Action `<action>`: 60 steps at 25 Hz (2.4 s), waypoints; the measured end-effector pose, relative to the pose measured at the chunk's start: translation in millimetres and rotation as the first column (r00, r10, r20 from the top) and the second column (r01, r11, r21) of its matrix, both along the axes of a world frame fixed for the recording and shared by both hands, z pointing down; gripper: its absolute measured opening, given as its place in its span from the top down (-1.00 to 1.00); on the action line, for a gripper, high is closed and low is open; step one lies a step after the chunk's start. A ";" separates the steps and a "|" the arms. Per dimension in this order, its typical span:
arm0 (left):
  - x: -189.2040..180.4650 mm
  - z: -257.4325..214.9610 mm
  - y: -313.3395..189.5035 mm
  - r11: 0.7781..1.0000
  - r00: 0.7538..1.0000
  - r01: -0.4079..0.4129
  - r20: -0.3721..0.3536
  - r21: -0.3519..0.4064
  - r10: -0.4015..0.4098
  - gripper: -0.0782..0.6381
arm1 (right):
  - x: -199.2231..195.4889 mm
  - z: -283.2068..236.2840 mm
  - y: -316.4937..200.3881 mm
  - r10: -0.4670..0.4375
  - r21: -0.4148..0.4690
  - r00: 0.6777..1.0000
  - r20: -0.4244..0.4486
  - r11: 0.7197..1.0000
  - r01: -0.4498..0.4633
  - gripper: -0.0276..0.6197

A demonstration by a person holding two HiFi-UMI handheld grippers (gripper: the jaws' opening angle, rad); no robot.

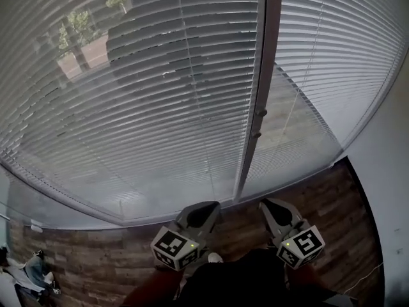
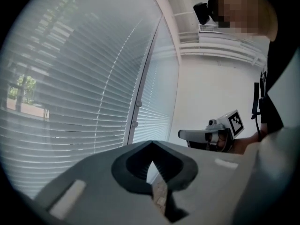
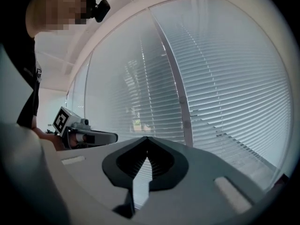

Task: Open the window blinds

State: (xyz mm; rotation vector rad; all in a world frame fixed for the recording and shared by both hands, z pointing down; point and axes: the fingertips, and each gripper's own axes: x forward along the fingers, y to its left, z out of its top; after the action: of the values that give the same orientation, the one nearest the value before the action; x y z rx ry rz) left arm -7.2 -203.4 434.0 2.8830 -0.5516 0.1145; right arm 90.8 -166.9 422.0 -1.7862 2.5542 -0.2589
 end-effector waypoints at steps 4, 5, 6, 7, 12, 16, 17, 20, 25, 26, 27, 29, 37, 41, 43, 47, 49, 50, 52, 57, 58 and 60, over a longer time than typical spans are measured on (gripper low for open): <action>-8.2 9.8 -4.1 0.999 1.000 -0.009 0.017 -0.032 0.009 0.78 | -1.2 -3.6 -14.6 0.012 -0.012 1.000 -0.016 1.000 -0.012 0.82; -11.1 10.5 -5.6 0.999 1.000 -0.001 0.019 -0.033 0.002 0.78 | -1.5 -5.5 -18.8 0.007 -0.008 1.000 -0.024 1.000 -0.007 0.81; -14.1 10.7 -7.7 0.999 1.000 0.012 0.017 -0.034 -0.011 0.78 | -1.6 -6.4 -23.0 0.002 -0.005 1.000 -0.030 1.000 -0.002 0.80; -17.0 10.8 -10.2 0.999 0.999 0.029 0.013 -0.034 -0.029 0.78 | -1.2 -6.3 -27.2 -0.001 -0.004 0.999 -0.036 1.000 0.001 0.78; -22.0 8.2 -19.6 0.994 0.994 0.103 -0.024 -0.028 -0.104 0.78 | 13.1 -14.5 -52.2 -0.008 0.008 0.997 -0.077 1.000 0.009 0.68; -20.0 4.7 -25.2 0.987 0.986 0.161 -0.037 -0.024 -0.162 0.78 | 37.5 -31.9 -81.4 0.018 0.037 0.988 -0.153 0.999 -0.012 0.60; -20.3 3.6 -23.5 0.985 0.984 0.173 -0.041 -0.024 -0.174 0.78 | 43.0 -38.8 -87.0 0.031 0.053 0.985 -0.172 0.998 -0.022 0.59; -17.1 0.7 -18.1 0.982 0.981 0.189 -0.036 -0.021 -0.190 0.78 | 58.6 -61.9 -105.3 0.070 0.095 0.975 -0.213 0.994 -0.051 0.48; 1.6 23.8 -18.9 0.983 0.983 0.182 -0.007 -0.027 -0.183 0.78 | 82.0 -62.0 -138.3 0.127 0.143 0.964 -0.232 0.985 -0.096 0.40; 1.9 28.6 -18.5 0.983 0.984 0.181 0.000 -0.026 -0.181 0.78 | 81.8 -59.1 -142.8 0.137 0.153 0.961 -0.242 0.983 -0.101 0.38; 1.4 31.2 -18.5 0.983 0.984 0.180 0.004 -0.027 -0.180 0.78 | 80.5 -57.7 -147.3 0.145 0.161 0.958 -0.249 0.981 -0.106 0.38; 0.4 33.1 -21.1 0.982 0.983 0.183 0.012 -0.035 -0.183 0.78 | 77.8 -57.0 -157.7 0.151 0.157 0.956 -0.251 0.981 -0.114 0.36; -9.6 16.1 -35.0 0.978 0.978 0.205 0.032 -0.031 -0.204 0.78 | 72.1 -73.0 -174.3 0.187 0.140 0.960 -0.207 0.977 -0.160 0.36; -8.2 28.3 -48.0 0.977 0.977 0.211 0.029 -0.038 -0.210 0.78 | 82.2 -57.9 -187.1 0.209 0.134 0.959 -0.191 0.974 -0.185 0.45; -3.9 33.0 -53.2 0.977 0.978 0.210 0.026 -0.038 -0.209 0.78 | 87.4 -52.9 -191.7 0.218 0.132 0.958 -0.185 0.972 -0.196 0.45; -3.6 37.4 -53.1 0.976 0.976 0.214 0.040 -0.038 -0.213 0.78 | 87.6 -50.2 -193.8 0.241 0.130 0.954 -0.176 0.967 -0.220 0.45; -2.5 37.0 -51.9 0.977 0.978 0.209 0.028 -0.043 -0.208 0.78 | 87.3 -49.7 -194.3 0.251 0.131 0.950 -0.184 0.964 -0.229 0.44; -2.2 37.4 -51.6 0.978 0.978 0.206 0.022 -0.045 -0.205 0.78 | 87.2 -49.5 -194.8 0.254 0.132 0.947 -0.195 0.964 -0.232 0.44; -2.6 38.2 -52.3 0.977 0.978 0.209 0.023 -0.044 -0.208 0.78 | 87.1 -49.4 -195.6 0.256 0.135 0.939 -0.231 0.964 -0.229 0.44; -3.8 35.5 -51.5 0.976 0.978 0.209 0.022 -0.053 -0.208 0.78 | 84.2 -55.1 -195.6 0.271 0.170 0.886 -0.376 0.960 -0.221 0.46; -4.6 34.9 -51.0 0.976 0.977 0.211 0.028 -0.058 -0.209 0.78 | 82.5 -59.1 -195.2 0.273 0.177 0.871 -0.408 0.960 -0.218 0.46; -5.5 34.2 -50.3 0.976 0.977 0.211 0.033 -0.058 -0.210 0.78 | 80.4 -62.3 -194.8 0.277 0.190 0.840 -0.466 0.959 -0.211 0.46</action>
State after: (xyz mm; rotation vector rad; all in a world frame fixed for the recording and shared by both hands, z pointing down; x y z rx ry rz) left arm -12.8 -253.7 468.1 2.7468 -0.8390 0.1348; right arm 171.2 -361.6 359.7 -2.3382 2.4951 0.4166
